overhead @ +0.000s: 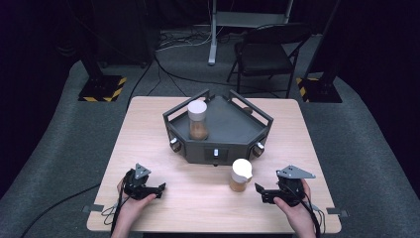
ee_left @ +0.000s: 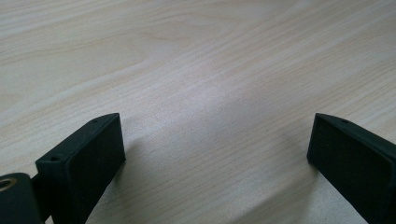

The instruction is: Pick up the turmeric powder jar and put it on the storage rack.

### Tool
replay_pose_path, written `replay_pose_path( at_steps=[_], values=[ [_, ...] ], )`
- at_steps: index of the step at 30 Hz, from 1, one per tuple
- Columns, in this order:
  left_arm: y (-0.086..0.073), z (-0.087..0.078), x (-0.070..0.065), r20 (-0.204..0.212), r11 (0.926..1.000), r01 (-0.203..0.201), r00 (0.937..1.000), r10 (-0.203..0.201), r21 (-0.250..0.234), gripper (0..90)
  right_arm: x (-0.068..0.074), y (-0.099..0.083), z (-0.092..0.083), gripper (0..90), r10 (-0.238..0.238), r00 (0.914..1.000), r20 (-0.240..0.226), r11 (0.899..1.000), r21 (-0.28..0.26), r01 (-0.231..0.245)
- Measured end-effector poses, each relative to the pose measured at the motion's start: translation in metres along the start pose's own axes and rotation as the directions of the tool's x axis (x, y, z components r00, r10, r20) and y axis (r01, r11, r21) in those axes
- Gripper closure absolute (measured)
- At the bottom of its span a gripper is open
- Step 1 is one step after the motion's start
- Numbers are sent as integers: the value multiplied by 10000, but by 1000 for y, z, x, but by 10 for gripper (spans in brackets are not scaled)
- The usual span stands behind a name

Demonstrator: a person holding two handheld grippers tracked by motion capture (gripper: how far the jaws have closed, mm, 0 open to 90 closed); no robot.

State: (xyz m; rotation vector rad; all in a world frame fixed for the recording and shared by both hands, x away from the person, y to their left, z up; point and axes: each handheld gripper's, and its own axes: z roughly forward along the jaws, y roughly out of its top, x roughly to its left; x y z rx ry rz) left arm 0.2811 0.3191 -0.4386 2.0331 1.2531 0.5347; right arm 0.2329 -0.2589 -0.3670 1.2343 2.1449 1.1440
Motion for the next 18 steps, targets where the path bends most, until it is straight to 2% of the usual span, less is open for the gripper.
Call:
replay_pose_path(
  at_steps=[8,18],
  values=[
    [0,0,0,1,10000,4,10000,-4,0,37,9,8,3,65,-311,9993,-198,9995,14,311],
    [0,0,0,1,10000,3,10000,-3,-2,37,19,17,17,65,-532,9976,-452,9986,51,535]
  ],
)
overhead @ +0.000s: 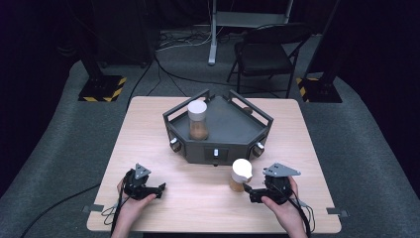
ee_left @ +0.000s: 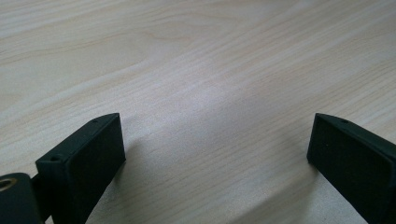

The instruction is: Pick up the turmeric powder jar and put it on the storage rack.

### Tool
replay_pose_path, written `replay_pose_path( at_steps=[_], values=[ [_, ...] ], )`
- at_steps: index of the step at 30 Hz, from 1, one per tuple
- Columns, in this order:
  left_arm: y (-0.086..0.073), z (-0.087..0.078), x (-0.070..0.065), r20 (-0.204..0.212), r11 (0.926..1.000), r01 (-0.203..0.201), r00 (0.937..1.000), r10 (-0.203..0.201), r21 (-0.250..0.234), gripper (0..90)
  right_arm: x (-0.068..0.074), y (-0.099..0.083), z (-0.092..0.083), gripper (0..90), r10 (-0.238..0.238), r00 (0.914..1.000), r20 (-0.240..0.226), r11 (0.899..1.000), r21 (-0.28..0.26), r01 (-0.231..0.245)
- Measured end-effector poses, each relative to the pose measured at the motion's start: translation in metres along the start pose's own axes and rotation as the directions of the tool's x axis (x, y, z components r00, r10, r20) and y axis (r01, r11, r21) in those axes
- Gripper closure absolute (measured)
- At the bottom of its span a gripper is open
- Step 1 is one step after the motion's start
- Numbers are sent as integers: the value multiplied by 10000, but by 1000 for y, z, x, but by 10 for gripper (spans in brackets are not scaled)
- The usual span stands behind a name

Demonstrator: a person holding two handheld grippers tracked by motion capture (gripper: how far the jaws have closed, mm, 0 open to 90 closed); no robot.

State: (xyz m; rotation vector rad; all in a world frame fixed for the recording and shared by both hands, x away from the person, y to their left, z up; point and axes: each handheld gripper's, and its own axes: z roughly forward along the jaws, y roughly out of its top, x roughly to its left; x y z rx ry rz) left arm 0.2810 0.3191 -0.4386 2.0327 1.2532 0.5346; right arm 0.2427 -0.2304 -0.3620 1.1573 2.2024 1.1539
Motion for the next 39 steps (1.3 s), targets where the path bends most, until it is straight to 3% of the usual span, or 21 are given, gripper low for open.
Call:
replay_pose_path(
  at_steps=[17,39],
  values=[
    [0,0,0,1,10000,2,10000,-2,-5,37,7,5,25,72,56,9996,-264,10000,-67,-57],
    [0,0,0,6,10000,-8,10000,8,-5,37,19,3,54,143,358,9993,111,9984,-446,-353]
  ],
)
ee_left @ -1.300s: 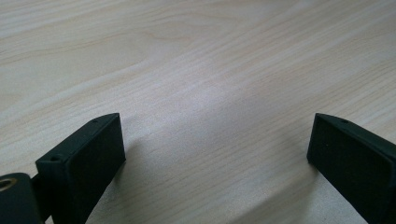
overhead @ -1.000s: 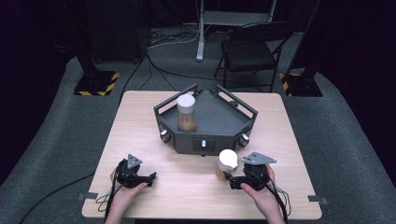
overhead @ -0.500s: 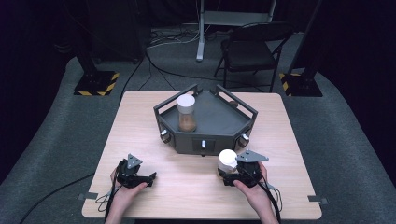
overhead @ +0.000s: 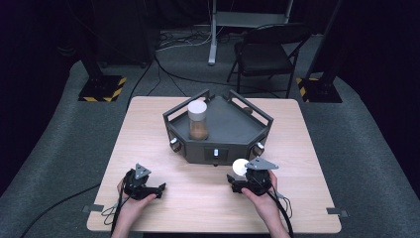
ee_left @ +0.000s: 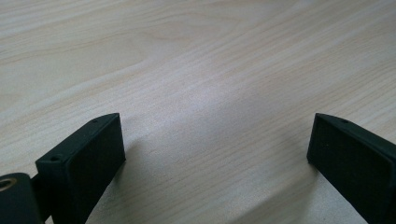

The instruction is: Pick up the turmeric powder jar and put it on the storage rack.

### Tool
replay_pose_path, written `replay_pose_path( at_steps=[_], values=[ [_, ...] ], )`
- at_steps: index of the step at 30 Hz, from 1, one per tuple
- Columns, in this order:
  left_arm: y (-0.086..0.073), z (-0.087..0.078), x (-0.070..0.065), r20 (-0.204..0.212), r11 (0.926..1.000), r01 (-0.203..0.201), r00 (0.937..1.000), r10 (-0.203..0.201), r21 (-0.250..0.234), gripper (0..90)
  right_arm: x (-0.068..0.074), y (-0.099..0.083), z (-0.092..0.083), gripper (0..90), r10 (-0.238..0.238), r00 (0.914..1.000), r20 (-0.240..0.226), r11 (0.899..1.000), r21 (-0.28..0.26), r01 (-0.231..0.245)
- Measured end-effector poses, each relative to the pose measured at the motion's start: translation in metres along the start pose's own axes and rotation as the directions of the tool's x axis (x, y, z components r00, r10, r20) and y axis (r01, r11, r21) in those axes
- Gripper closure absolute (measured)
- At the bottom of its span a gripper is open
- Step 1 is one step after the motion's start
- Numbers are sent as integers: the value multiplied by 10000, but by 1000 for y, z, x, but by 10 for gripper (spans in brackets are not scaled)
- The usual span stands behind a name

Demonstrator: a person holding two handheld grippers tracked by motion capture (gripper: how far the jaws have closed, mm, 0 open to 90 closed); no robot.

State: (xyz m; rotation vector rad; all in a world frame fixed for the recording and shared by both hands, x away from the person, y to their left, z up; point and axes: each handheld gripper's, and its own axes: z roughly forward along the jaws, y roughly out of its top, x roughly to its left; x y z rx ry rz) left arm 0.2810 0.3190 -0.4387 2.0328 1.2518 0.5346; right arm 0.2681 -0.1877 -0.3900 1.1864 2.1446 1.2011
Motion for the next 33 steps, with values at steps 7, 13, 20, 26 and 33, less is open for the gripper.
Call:
replay_pose_path(
  at_steps=[7,13,20,26,33],
  values=[
    [0,0,0,1,10000,0,10000,0,2,37,8,-3,6,202,-111,9995,290,9999,-94,114],
    [0,0,0,8,10000,-9,10000,9,-3,37,13,-5,7,295,-290,9976,623,9994,-190,303],
    [0,0,0,15,10000,-15,10000,15,-6,37,13,-2,6,296,-373,9970,680,9993,-44,377],
    [0,0,0,23,10000,-1,10000,1,-22,37,9,4,-1,297,-481,9968,646,9988,122,474],
    [0,0,0,22,10000,-2,10000,2,-23,37,2,11,-11,296,-598,9964,596,9982,89,593]
  ],
)
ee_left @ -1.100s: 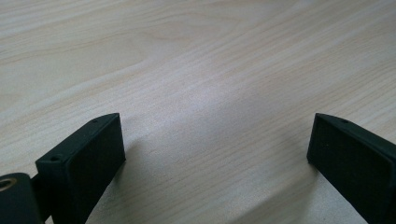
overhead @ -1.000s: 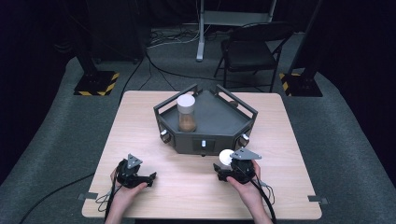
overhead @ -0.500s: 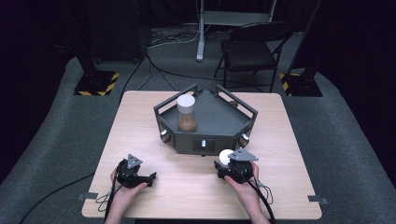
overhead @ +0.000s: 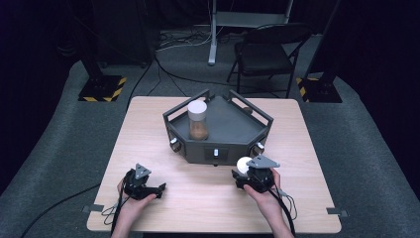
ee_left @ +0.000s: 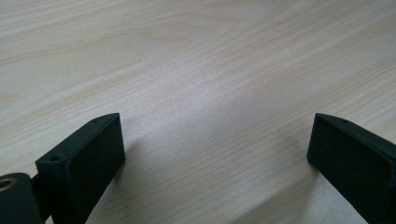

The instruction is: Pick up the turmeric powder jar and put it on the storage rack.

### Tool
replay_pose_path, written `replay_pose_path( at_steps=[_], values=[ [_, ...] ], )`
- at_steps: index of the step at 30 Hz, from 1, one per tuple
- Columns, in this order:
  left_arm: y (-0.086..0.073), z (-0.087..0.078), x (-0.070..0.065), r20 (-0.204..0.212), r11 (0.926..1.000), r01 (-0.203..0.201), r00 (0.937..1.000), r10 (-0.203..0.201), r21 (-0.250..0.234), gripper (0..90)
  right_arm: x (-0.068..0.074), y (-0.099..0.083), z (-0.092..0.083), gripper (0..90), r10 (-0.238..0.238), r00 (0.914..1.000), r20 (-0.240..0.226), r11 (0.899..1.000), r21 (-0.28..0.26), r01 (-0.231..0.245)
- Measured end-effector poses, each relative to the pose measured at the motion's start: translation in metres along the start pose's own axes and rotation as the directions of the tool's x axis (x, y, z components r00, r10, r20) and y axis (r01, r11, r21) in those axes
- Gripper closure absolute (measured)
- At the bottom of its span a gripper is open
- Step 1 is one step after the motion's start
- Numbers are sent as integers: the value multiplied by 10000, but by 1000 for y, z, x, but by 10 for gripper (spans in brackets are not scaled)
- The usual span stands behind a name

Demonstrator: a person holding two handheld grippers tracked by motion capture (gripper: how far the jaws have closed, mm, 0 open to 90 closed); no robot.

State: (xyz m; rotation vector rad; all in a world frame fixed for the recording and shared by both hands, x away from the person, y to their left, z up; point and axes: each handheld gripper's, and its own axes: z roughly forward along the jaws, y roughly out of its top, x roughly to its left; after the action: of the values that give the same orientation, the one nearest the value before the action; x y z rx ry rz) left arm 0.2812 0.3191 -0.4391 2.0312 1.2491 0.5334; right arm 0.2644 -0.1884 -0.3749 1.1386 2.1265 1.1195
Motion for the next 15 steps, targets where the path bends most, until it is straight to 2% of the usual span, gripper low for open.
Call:
replay_pose_path(
  at_steps=[15],
  values=[
    [0,0,0,2,10000,-2,10000,2,-1,37,-16,19,-20,297,87,9999,76,9999,-141,-86]
  ],
)
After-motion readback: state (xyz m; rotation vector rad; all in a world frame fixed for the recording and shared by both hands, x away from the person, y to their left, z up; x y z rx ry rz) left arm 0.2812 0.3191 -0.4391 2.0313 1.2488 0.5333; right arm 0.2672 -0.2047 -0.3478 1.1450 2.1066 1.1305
